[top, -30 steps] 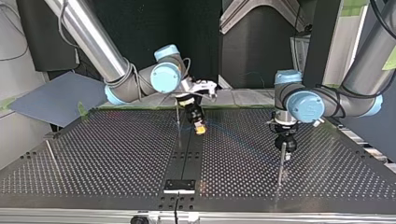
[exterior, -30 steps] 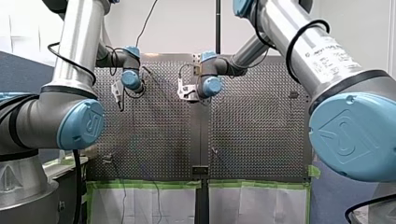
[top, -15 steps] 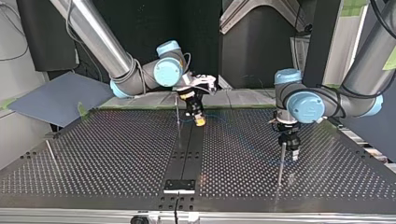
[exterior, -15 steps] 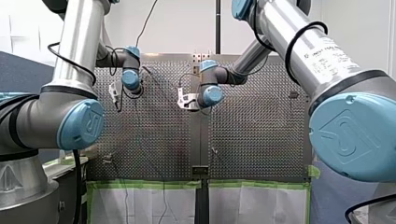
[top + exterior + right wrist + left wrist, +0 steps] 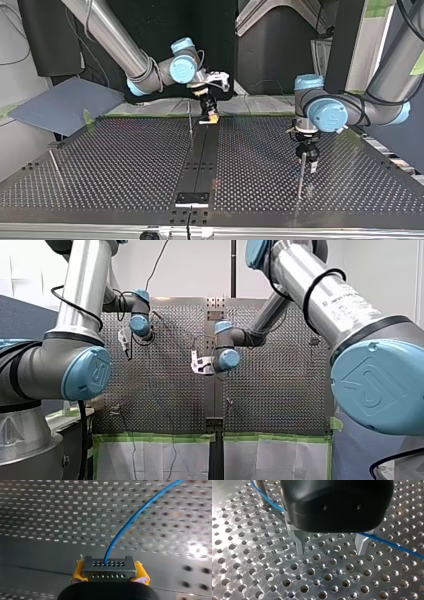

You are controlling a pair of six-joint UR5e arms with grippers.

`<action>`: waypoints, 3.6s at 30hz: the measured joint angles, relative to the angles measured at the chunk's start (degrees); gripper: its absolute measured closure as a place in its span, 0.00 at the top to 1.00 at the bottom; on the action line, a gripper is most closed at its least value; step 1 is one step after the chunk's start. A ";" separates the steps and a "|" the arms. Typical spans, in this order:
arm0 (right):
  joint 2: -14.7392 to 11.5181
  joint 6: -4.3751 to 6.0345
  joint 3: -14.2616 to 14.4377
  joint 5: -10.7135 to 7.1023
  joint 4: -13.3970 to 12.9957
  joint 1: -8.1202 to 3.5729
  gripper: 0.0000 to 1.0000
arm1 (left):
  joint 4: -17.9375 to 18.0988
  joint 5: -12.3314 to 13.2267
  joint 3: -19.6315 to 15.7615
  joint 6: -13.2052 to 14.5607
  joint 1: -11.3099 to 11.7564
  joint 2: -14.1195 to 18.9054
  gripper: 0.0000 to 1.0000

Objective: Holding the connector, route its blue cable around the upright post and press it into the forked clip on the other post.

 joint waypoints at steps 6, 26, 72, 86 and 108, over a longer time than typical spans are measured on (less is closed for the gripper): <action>2.76 -0.40 0.14 2.14 -0.32 0.32 0.00 | 0.00 -0.04 0.00 -0.02 0.05 0.01 1.00; 12.61 -0.23 2.79 8.97 -8.10 0.34 0.00 | 0.00 -0.19 0.00 0.23 0.08 0.01 1.00; 33.37 -1.68 9.50 11.67 -22.22 -8.48 0.00 | -0.26 -0.92 0.00 0.77 0.16 0.00 1.00; 29.30 -2.94 13.40 11.83 -27.79 -8.93 0.00 | -0.26 -0.92 0.00 0.78 0.23 0.01 1.00; 17.35 -2.33 24.04 12.79 -34.94 -12.29 0.00 | -0.45 -1.55 0.00 0.73 0.19 0.00 1.00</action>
